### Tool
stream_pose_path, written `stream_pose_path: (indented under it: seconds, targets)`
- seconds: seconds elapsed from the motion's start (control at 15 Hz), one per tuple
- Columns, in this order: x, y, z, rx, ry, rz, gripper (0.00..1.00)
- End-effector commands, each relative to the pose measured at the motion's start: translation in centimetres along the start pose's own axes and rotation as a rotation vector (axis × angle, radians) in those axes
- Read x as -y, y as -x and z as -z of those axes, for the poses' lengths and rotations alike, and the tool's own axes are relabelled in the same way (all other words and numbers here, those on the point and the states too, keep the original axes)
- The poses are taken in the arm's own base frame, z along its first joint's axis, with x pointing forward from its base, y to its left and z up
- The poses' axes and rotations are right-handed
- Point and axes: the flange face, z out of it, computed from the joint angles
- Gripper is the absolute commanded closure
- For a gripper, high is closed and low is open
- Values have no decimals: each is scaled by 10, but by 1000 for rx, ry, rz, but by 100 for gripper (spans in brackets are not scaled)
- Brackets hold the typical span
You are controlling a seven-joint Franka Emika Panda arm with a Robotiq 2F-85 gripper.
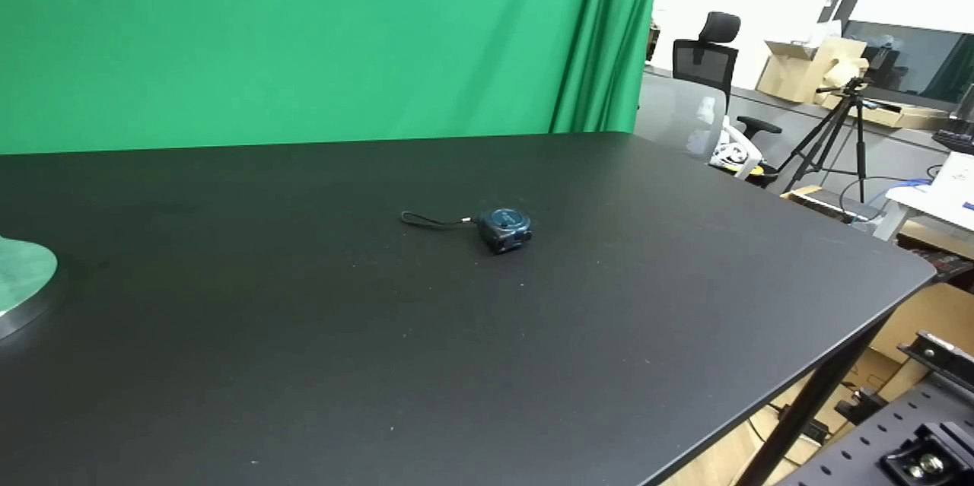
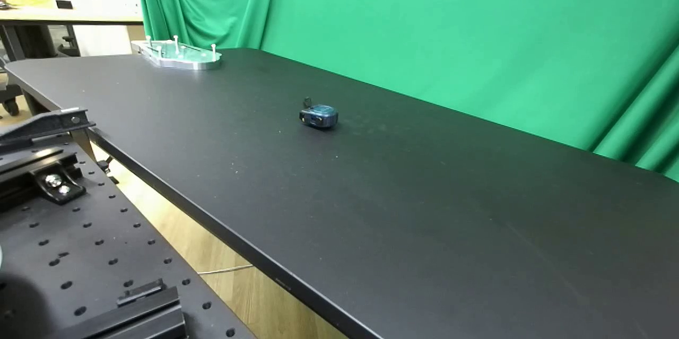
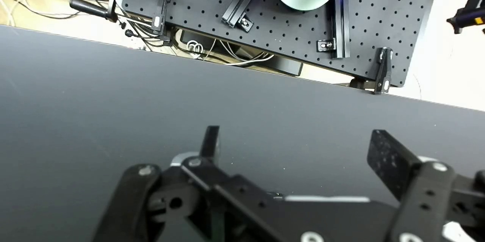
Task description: Move the measuring tape to the right
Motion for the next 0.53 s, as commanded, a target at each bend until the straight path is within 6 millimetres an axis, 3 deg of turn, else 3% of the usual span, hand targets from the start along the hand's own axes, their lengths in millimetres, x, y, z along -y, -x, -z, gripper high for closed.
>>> stream_pose_path:
  seconds: [0.0, 0.2, 0.47]
  targets:
    - [1, -4, 0, -7, 32, -19, 0]
    - [3, -28, -13, -10, 124, -16, 0]
    - [12, -75, -55, -12, 162, 31, 0]
